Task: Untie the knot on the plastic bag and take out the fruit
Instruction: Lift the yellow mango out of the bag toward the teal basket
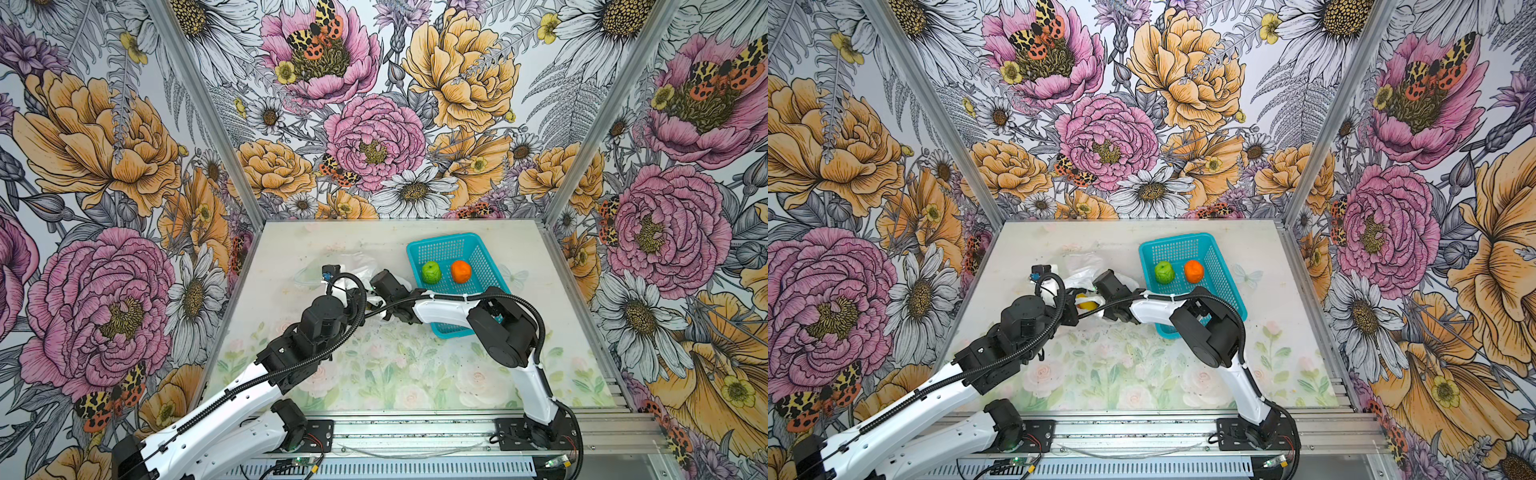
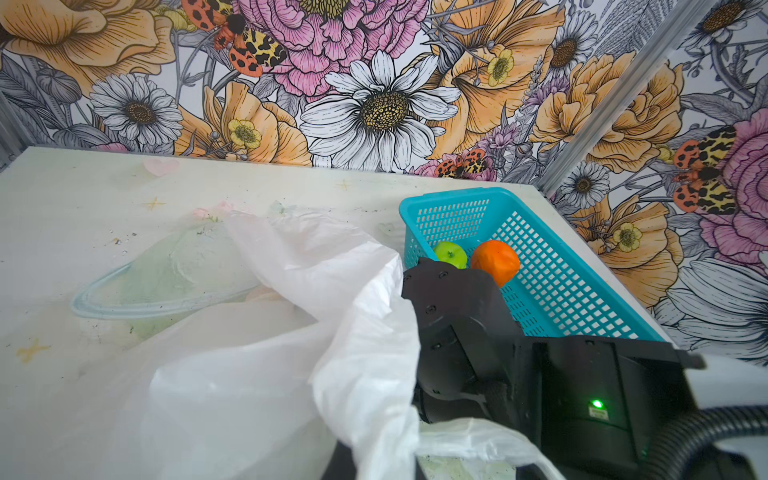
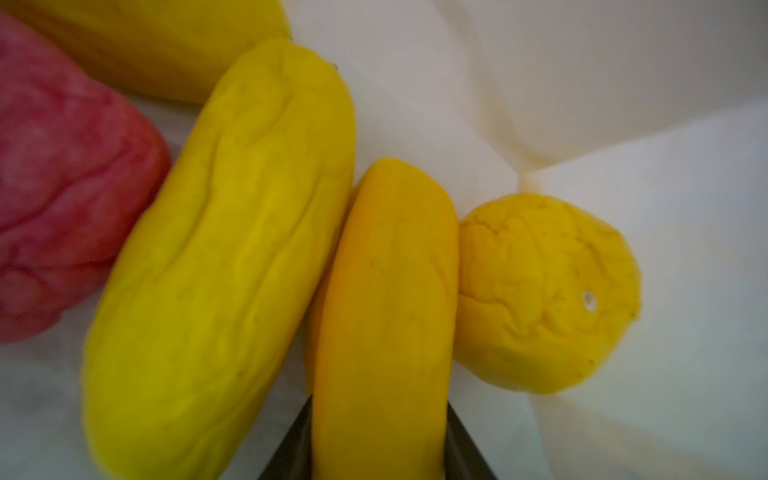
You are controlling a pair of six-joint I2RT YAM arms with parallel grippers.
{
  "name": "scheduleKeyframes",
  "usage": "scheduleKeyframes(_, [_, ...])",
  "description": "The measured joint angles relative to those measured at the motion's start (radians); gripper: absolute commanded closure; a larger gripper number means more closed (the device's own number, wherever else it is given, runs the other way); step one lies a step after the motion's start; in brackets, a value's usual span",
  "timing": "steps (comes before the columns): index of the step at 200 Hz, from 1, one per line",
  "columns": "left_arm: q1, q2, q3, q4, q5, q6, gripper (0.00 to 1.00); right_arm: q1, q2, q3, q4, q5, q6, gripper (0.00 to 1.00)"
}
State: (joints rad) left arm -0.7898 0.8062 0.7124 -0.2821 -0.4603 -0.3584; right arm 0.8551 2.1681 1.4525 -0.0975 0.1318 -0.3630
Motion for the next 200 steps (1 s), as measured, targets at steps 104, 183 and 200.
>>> scheduleKeyframes(104, [0.000,0.077,0.011,0.002,-0.043,-0.001,1.00,-0.006,-0.314,-0.354,0.168,-0.168,0.068,0.95])
scheduleKeyframes(183, [0.000,0.086,0.024,-0.005,-0.076,-0.006,1.00,-0.018,-0.540,-0.583,0.348,-0.295,0.087,1.00])
scheduleKeyframes(200, [0.000,0.087,0.024,-0.008,-0.079,-0.008,1.00,-0.030,-0.637,-0.673,0.411,-0.323,0.098,1.00])
